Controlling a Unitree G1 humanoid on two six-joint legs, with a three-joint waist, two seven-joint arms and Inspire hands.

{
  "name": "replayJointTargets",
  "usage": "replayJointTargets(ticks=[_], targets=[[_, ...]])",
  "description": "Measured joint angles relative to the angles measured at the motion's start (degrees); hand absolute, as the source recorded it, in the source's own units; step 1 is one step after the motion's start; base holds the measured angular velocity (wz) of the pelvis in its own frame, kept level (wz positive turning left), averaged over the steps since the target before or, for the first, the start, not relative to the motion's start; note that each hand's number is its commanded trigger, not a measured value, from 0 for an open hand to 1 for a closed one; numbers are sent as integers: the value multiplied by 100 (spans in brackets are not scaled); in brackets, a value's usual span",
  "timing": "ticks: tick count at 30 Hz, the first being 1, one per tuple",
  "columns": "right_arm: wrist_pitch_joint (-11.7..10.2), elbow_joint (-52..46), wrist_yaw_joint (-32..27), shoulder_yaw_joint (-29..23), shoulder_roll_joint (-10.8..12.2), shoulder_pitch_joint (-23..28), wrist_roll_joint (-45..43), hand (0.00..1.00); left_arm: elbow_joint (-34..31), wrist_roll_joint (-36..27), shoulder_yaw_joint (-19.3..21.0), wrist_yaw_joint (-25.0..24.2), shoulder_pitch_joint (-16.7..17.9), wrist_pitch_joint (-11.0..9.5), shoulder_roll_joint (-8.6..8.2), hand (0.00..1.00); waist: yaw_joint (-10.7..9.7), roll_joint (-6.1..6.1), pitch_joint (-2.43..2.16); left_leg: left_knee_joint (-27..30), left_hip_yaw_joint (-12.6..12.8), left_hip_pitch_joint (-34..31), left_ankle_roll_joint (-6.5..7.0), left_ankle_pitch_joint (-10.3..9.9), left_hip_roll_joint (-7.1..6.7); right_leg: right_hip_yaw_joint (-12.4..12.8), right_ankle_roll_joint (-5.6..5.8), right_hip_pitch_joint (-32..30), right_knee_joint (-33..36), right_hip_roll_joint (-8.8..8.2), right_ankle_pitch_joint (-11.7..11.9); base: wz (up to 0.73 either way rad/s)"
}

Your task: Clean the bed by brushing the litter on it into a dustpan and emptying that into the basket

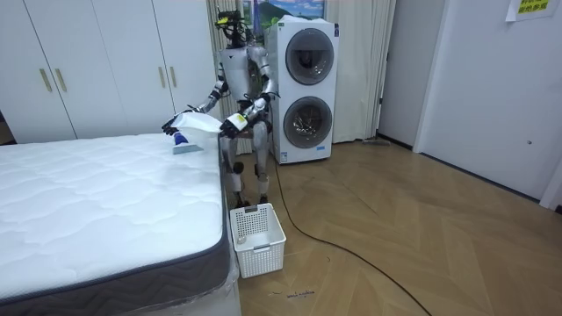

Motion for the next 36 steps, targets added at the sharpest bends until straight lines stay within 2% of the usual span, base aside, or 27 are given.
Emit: replayJointTargets(ticks=[1,2,3,4,5,6,7,9,12,14,17,18,19,20,21,22,23,24,25,26,28,31,32,33,36], targets=[[77,2,-24,-43,-14,72,1,0,-146,-77,0,-15,56,1,-167,100,40,23,1,-186,355,170,-30,-18,-14,-281,110,87,593,-439,-369,-141],[97,2,-43,-49,-11,114,14,0,-233,-92,0,-33,88,0,-220,100,88,17,0,-238,550,240,-51,-22,-18,-334,212,173,763,-690,-461,-150],[94,0,-35,-41,-9,162,66,0,-372,-134,8,-85,141,0,-270,100,161,-16,-10,-214,850,331,-114,-48,-17,-346,405,361,748,-1067,-480,-147],[90,-4,-33,-27,12,167,150,0,-411,-146,32,-138,142,0,-263,100,215,-63,-13,-133,847,356,-149,-68,-15,-334,664,518,444,-1246,-402,-148],[88,-9,-27,-15,16,162,178,0,-411,-173,48,-182,134,1,-254,100,277,-81,-7,-100,670,359,-150,-67,-13,-351,712,536,312,-1193,-393,-161],[81,-44,-11,29,-5,146,177,0,-412,-282,100,-243,186,3,-266,100,386,-66,-10,-37,140,369,-151,-67,5,-481,694,623,122,-1086,-361,-171],[58,-50,0,128,-8,90,170,0,-407,-405,172,-303,242,16,-270,100,430,1,6,101,-189,345,-159,-71,94,-456,657,761,-173,-955,-225,-147],[32,-76,38,193,14,129,170,0,-413,-580,198,-456,228,14,-262,100,220,16,2,284,-321,341,-219,-35,239,-503,626,969,-481,-777,-132,-46],[32,-302,133,183,42,141,172,0,-431,-627,189,-581,250,17,-291,100,37,-5,11,317,-238,443,-276,-14,332,-475,576,933,-454,-642,-160,-18],[18,-515,254,187,46,168,169,0,-430,-705,184,-666,355,22,-289,100,-10,-4,12,368,-246,485,-326,15,389,-380,528,942,-478,-540,-168,-37],[-55,-533,328,184,41,228,173,0,-430,-811,189,-755,605,26,-285,100,-34,-12,13,1037,-280,504,-368,39,637,-315,425,1185,-654,-376,-199,-53],[-53,-522,400,187,42,260,167,0,-426,-811,197,-792,674,29,-278,100,-36,-6,18,1518,-399,420,-457,101,744,-150,390,1272,-701,-347,-220,-74],[-48,-509,506,190,12,286,166,0,-421,-810,199,-862,716,29,-289,100,15,-27,35,2053,-736,213,-527,269,811,189,379,1331,-717,-301,-228,-85],[-47,-491,547,194,-9,290,163,0,-421,-808,198,-891,746,28,-313,100,91,-34,45,2175,-974,153,-509,232,781,363,379,1347,-710,-296,-228,-99],[-36,-466,592,178,-38,296,155,0,-425,-801,195,-943,764,26,-351,100,134,-45,56,1974,-1424,1,-523,23,658,613,383,1342,-682,-270,-229,-94],[-12,-472,642,136,-22,336,149,0,-431,-797,196,-954,752,24,-373,100,147,-53,56,1646,-1784,-215,-539,-111,595,824,402,1314,-641,-250,-240,-91],[-12,-494,666,111,-11,367,145,0,-442,-797,202,-947,750,22,-382,100,190,-50,50,1417,-2033,-335,-545,-110,543,955,418,1280,-600,-243,-245,-104],[-11,-569,718,70,-20,440,145,0,-477,-792,210,-938,756,20,-404,100,318,-48,48,932,-2557,-523,-610,17,450,1215,474,1182,-492,-209,-273,-119],[15,-614,742,63,-12,495,145,0,-485,-796,240,-925,795,19,-416,100,414,-68,22,879,-2955,-588,-537,231,353,1434,576,1083,-366,-178,-309,-116],[18,-668,760,55,-20,545,145,0,-490,-799,240,-917,817,18,-419,100,417,-67,-27,806,-3089,-523,-513,147,281,1443,604,1048,-369,-165,-297,-90],[6,-781,828,30,-14,618,169,0,-524,-802,252,-831,836,17,-388,100,412,-89,-32,673,-2903,-360,-461,147,222,1400,666,1091,-514,-197,-158,-60],[-34,-799,852,-39,-9,622,155,0,-654,-802,253,-826,857,-26,-384,100,399,-60,-42,483,-2893,-156,-423,151,109,1437,680,1192,-649,-202,-79,-30],[-35,-799,878,-41,-8,616,148,0,-657,-805,254,-825,852,-37,-388,65,395,-44,-45,439,-2893,-115,-416,156,94,1452,680,1199,-651,-203,-77,-15],[-35,-798,936,-39,-8,605,103,0,-657,-806,251,-826,842,-43,-395,0,371,8,-41,382,-2884,-56,-415,162,79,1463,682,1229,-655,-204,-79,-15],[-35,-799,1018,-41,-1,600,-54,0,-657,-806,258,-826,843,-45,-453,0,363,97,-12,237,-2750,134,-418,167,49,1567,689,1227,-553,-210,-147,-20]])
